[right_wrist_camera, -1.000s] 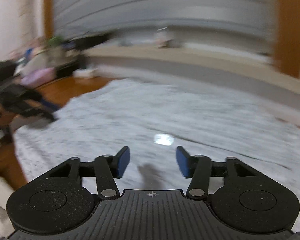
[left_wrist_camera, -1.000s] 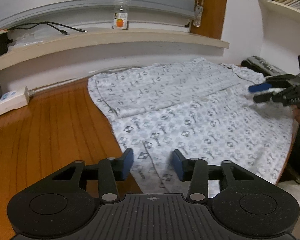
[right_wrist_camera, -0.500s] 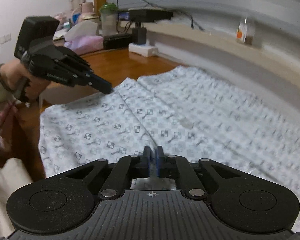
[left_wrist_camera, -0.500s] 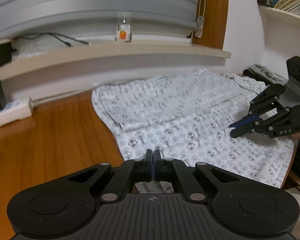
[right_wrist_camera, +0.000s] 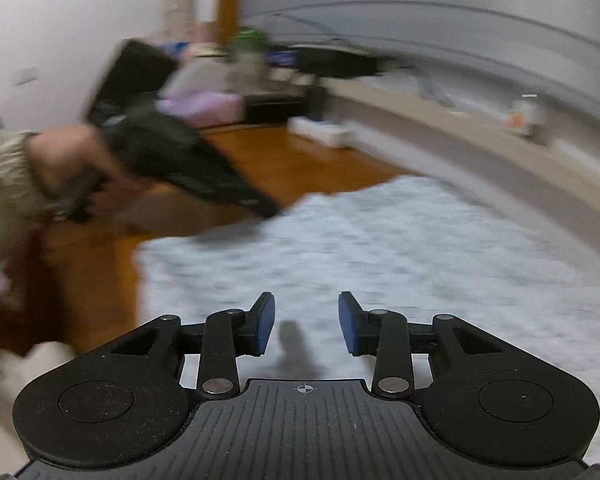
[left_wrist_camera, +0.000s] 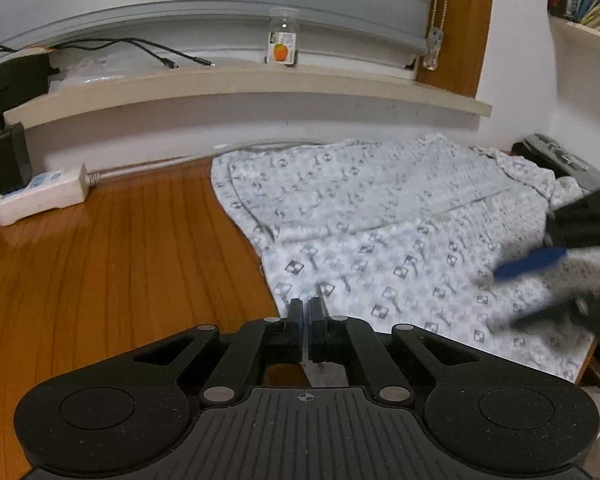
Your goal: Fold clothes
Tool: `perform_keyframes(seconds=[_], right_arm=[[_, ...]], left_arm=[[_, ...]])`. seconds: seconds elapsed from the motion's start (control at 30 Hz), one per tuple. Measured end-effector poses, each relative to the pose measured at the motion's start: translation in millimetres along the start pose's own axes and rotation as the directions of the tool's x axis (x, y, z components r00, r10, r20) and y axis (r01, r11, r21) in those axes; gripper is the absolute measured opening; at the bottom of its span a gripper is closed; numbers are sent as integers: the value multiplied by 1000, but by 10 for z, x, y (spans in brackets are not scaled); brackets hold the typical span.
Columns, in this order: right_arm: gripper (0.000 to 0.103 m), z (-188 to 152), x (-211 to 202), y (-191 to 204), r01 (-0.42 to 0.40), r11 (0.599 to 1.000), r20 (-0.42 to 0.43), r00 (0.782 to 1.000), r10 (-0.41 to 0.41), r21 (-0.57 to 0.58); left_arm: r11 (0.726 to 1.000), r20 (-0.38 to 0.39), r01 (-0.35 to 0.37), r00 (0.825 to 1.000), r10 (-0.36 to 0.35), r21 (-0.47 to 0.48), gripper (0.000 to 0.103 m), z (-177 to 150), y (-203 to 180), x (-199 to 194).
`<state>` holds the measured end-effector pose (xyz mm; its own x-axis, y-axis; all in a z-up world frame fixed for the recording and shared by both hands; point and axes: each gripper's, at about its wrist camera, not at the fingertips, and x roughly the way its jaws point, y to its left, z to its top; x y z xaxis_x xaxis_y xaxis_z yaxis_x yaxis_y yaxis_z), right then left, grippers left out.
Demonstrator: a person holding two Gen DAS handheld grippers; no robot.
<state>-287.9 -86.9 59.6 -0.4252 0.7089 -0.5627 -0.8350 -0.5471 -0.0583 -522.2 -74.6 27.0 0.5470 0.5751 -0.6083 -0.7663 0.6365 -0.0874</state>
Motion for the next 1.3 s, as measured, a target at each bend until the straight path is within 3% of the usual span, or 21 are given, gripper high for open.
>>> perform_keyframes(seconds=[0.2, 0.43, 0.5, 0.57, 0.67, 0.93, 1.07, 1.3], right_arm=[[37, 51, 40, 292, -62, 996, -21, 998, 61, -59], [38, 18, 100, 450, -76, 988, -83, 994, 65, -135], [32, 20, 135, 442, -88, 988, -92, 993, 77, -130], [3, 35, 158, 408, -116, 987, -95, 990, 106, -112], [3, 72, 119, 326, -117, 990, -58, 992, 113, -75], [3, 300, -150, 38, -25, 1000, 72, 997, 25, 6], [3, 329, -180, -60, -10, 999, 92, 996, 7, 30], [3, 341, -237, -113, -8, 998, 114, 993, 0, 62]], left_arm=[[1000, 0, 9, 1000, -9, -16, 2, -22, 37, -19], [999, 3, 22, 1000, -22, -38, 2, -21, 68, -19], [999, 2, 21, 1000, -21, -43, 2, -20, 70, -25], [999, 0, 6, 1000, -6, -51, 3, -19, 73, -48], [998, 16, -32, 999, 33, -60, 6, -52, 84, -194], [994, 78, 15, 997, -6, -112, 9, -330, 64, -804], [992, 72, 87, 994, -81, -86, 37, -407, -120, -808], [996, 60, 77, 995, -74, -42, 41, -343, -276, -501]])
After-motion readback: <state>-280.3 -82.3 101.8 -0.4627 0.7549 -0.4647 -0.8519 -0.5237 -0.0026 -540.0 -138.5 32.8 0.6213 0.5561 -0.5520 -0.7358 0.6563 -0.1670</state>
